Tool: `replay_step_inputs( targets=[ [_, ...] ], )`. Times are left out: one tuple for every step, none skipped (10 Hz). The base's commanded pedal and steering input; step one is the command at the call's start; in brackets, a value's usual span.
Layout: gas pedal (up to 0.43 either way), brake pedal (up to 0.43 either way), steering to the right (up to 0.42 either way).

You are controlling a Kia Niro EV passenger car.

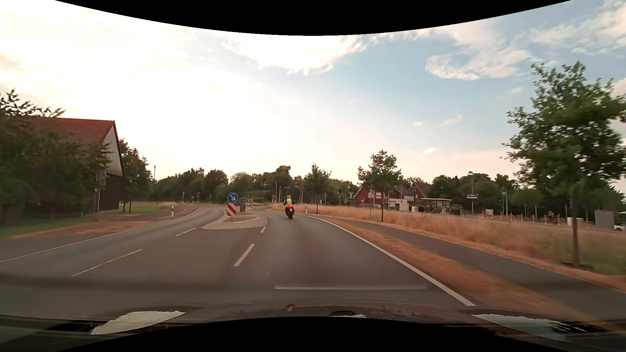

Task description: Follow the waypoints while adhering to traffic rules and regulations

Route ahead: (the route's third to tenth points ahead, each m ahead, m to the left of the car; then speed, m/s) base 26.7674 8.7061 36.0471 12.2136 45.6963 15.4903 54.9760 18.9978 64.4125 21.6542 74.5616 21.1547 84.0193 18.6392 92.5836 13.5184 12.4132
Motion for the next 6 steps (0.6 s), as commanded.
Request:
replay_step_inputs(
  targets=[
    [0.079,0.000,-0.041],
    [0.079,0.000,-0.041],
    [0.098,0.000,-0.041],
    [0.098,0.000,-0.041],
    [0.000,0.000,-0.041],
    [0.000,0.000,-0.041]
  ],
)
